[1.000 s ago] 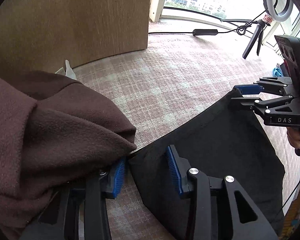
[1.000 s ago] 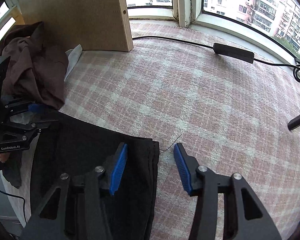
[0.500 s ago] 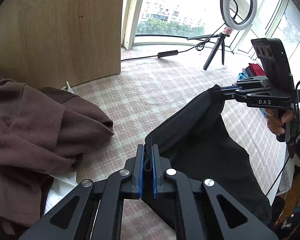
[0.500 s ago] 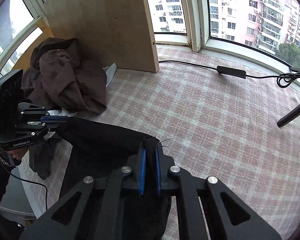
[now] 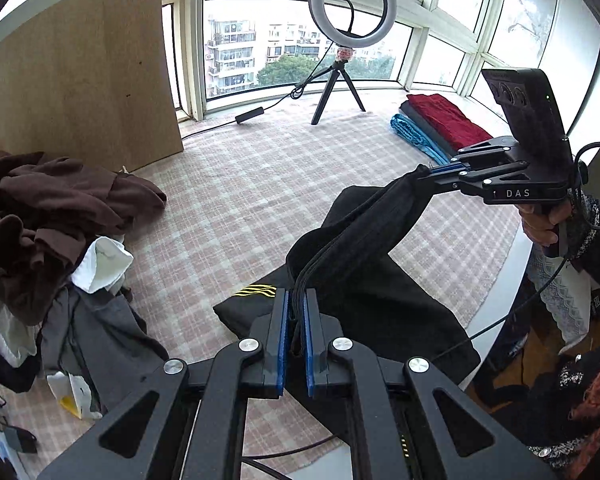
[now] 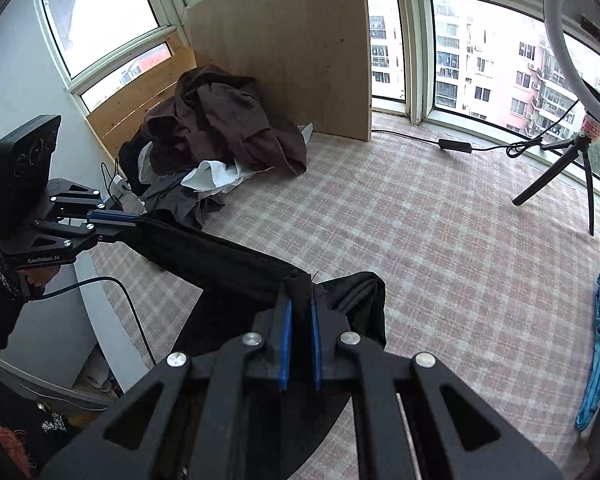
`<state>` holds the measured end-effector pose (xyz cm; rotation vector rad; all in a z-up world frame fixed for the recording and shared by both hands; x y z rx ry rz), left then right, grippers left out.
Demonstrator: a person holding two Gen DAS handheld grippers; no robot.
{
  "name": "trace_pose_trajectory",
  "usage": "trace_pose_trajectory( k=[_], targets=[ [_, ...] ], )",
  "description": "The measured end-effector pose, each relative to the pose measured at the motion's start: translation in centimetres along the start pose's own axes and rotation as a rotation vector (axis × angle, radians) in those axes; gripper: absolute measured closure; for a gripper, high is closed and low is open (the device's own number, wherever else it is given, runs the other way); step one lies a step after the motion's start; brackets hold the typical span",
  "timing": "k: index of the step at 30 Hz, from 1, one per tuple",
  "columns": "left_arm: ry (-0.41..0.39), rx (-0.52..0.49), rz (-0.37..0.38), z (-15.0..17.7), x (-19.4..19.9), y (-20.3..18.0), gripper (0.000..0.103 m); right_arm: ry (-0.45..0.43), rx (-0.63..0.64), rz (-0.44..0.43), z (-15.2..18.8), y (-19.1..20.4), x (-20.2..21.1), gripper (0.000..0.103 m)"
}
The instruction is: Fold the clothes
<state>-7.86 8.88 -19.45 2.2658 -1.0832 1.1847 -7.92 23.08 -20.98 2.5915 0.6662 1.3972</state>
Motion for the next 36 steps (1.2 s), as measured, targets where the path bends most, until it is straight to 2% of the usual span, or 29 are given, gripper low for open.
trace_pose_trajectory(
  k=[7,14,17,18,22,25,26,28,32,35,36],
  targets=[
    [0.073,0.003,0.039,7.2,-0.1,-8.1,0.097,0.053,-0.011,0.002,9.0,0.8,1.5,0.095],
    [0.144,0.064,0.086,12.4,-2.3,-11.2,0.095,0.137,-0.017,0.016,15.1,1.0,0.7,0.095],
    [0.213,0.066,0.077,14.5,-3.1,-11.9,0.084,0.184,-0.017,0.015,16.8,1.1,0.6,0.092],
    [0.231,0.068,0.074,15.1,-3.1,-12.1,0.083,0.200,-0.016,0.015,17.3,1.2,0.6,0.087],
    [0.234,0.063,0.081,15.7,-0.1,-13.5,0.083,0.263,-0.016,0.014,19.6,1.3,0.7,0.081],
    [0.221,0.051,0.083,15.6,3.2,-14.3,0.078,0.237,-0.038,-0.096,19.1,2.7,4.3,0.069],
    [0.217,0.051,0.079,15.5,4.3,-14.4,0.076,0.226,-0.032,-0.109,19.0,2.9,5.5,0.068],
    [0.210,0.067,0.060,15.3,6.2,-14.1,0.073,0.200,-0.013,-0.114,18.6,3.2,7.7,0.068],
    [0.189,0.103,0.011,14.5,8.9,-12.3,0.073,0.164,-0.066,-0.160,17.6,2.6,10.8,0.068],
    [0.205,0.116,-0.030,14.7,9.1,-10.9,0.073,0.117,-0.069,-0.153,16.6,2.1,11.8,0.068],
    [0.219,0.115,-0.039,15.0,9.0,-10.7,0.073,0.125,-0.069,-0.136,16.6,1.9,11.5,0.068]
  ],
)
Point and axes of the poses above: each gripper's, at about its wrist camera, not at the fingertips, and x roughly against the way its jaws point, y to its left, z to its underside, the point moved 10 cm from there along -x, roughly the way its jaws point, and after that the axes turned 8 degrees about -x, right-handed, at the moved point
